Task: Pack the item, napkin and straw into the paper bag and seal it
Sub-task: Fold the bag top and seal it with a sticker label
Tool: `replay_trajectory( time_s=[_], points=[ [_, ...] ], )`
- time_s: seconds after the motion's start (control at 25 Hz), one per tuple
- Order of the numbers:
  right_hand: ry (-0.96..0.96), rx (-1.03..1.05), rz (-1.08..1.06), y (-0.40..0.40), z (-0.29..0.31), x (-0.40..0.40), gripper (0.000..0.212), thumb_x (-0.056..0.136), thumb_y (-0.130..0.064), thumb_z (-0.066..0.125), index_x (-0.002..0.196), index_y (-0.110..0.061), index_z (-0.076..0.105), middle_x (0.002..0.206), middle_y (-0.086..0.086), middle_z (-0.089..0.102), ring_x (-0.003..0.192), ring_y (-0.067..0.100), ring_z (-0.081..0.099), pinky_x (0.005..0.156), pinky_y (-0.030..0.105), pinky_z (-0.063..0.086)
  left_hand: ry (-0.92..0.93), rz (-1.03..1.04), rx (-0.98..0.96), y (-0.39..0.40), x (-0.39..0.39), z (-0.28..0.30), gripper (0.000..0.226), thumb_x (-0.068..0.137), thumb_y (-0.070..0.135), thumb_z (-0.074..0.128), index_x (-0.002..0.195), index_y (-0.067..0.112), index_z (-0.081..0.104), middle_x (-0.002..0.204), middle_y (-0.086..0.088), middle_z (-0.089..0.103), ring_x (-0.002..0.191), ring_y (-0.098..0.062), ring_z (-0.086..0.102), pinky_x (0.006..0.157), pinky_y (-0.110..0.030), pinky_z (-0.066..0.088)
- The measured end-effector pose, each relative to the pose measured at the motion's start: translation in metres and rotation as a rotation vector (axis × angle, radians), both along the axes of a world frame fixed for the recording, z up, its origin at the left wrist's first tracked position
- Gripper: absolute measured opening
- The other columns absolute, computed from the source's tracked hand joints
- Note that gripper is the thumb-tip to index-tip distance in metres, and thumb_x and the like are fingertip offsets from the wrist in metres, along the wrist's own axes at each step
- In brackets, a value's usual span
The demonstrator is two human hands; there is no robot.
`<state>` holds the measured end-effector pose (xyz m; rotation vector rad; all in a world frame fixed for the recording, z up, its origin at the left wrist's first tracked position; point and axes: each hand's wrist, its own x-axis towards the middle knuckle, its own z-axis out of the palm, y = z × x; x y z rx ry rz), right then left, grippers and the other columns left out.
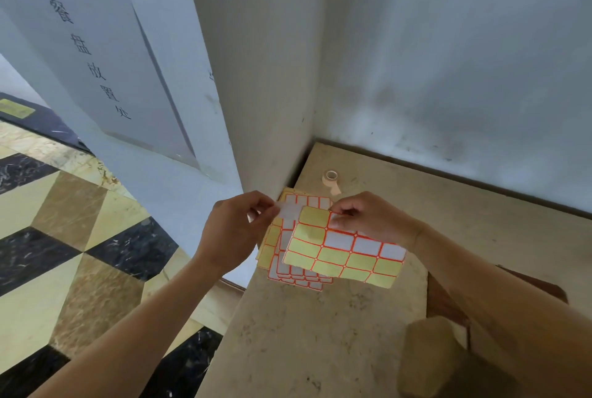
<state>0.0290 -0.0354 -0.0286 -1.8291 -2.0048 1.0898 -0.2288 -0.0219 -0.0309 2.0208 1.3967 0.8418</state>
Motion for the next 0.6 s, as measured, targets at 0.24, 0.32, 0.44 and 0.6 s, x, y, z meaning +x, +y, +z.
replay_trajectory(
  time_s=[0.24, 0.32, 0.44, 0.6],
  points=[
    [0.037, -0.096, 0.087, 0.034, -0.032, -0.005, 0.015, 0.093, -0.024, 0.061, 0.104, -0.019, 0.070, 0.094, -0.010, 0.070, 0.079, 0.001, 0.064, 0.073, 0.014, 0.046, 0.034, 0.047, -0.073, 0.015, -0.009, -0.024, 0.007, 0.088, 0.031, 0.067, 0.082, 0.035, 0.064, 0.078, 0.023, 0.066, 0.077, 0.004, 0.060, 0.063, -0.011, 0.041],
    [0.018, -0.119, 0.135, 0.040, -0.044, -0.004, 0.012, 0.092, -0.023, 0.062, 0.099, -0.018, 0.070, 0.090, -0.014, 0.067, 0.081, 0.000, 0.062, 0.077, 0.019, 0.045, 0.018, 0.090, -0.112, 0.022, -0.009, -0.028, 0.004, 0.089, 0.028, 0.066, 0.085, 0.030, 0.066, 0.080, 0.017, 0.068, 0.077, 0.000, 0.062, 0.066, -0.014, 0.043],
    [0.025, -0.207, 0.106, 0.045, -0.059, 0.000, 0.017, 0.092, -0.025, 0.062, 0.106, -0.020, 0.071, 0.097, -0.012, 0.070, 0.088, 0.003, 0.065, 0.085, 0.023, 0.048, -0.009, 0.135, -0.153, 0.030, -0.013, -0.030, 0.004, 0.089, 0.025, 0.066, 0.085, 0.027, 0.066, 0.082, 0.013, 0.069, 0.077, -0.002, 0.062, 0.067, -0.013, 0.043],
    [0.042, -0.242, 0.096, 0.057, -0.083, -0.011, 0.023, 0.093, -0.024, 0.060, 0.112, -0.016, 0.070, 0.107, -0.006, 0.071, 0.097, 0.008, 0.065, 0.093, 0.027, 0.047, 0.017, 0.122, -0.141, 0.028, -0.011, -0.034, 0.004, 0.089, 0.025, 0.067, 0.089, 0.022, 0.069, 0.083, 0.010, 0.070, 0.078, -0.005, 0.063, 0.069, -0.015, 0.046]
  ],
)
